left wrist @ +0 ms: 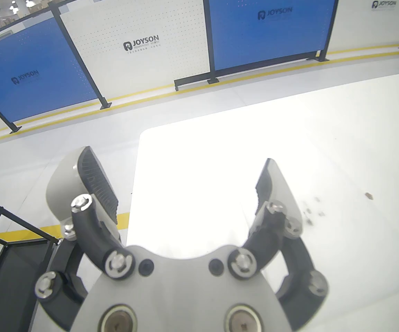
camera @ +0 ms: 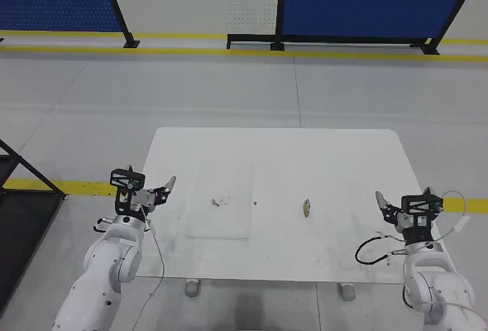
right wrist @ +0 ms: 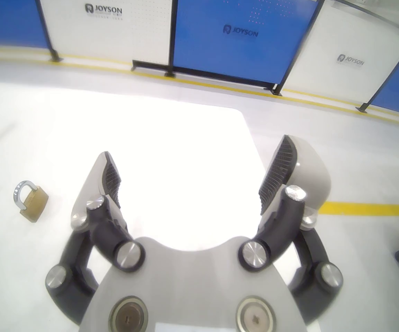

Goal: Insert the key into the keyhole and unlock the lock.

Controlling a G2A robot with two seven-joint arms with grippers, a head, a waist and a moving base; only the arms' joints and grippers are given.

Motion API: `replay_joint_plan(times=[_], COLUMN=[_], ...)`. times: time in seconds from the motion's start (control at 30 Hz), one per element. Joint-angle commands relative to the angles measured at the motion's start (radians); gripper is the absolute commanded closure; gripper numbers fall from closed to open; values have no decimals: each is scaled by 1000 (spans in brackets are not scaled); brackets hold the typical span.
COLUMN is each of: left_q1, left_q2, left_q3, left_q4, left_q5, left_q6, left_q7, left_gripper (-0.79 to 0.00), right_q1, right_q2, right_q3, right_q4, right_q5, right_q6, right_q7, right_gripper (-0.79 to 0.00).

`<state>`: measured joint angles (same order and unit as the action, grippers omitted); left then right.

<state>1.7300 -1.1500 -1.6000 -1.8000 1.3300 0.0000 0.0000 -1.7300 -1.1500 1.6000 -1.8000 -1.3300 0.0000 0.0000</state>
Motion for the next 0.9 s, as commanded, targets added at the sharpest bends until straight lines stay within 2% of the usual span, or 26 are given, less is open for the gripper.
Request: replay_joint_plan(times=[0.0, 0.1, 0.3, 0.57, 0.73, 0.87], left_q1=[-7, -33, -109, -242, -331, -402], left_q2=[-1, -3, -6, -6, -6, -10], left_q3=[1, 3, 15, 61, 104, 144], left_q4=[-2, -14, -52, -65, -31, 21], left_q5=[-13, -57, -157, -238, -271, -308], left_q6=[-3, -17, -29, -25, -20, 9], left_q7=[-6, -87, -317, -699, -899, -1014], left_gripper=[-785, -785, -785, -785, -785, -785], right_q1=[0, 0, 0, 0, 0, 0], right_q2=[0, 0, 0, 0, 0, 0], right_q3=[0, 0, 0, 0, 0, 0], right_q4=[0, 0, 0, 0, 0, 0], right_q5=[0, 0, 0, 0, 0, 0], right_q6=[0, 0, 0, 0, 0, 0], right_q7=[0, 0, 0, 0, 0, 0], right_gripper=[-785, -785, -785, -785, -785, -785])
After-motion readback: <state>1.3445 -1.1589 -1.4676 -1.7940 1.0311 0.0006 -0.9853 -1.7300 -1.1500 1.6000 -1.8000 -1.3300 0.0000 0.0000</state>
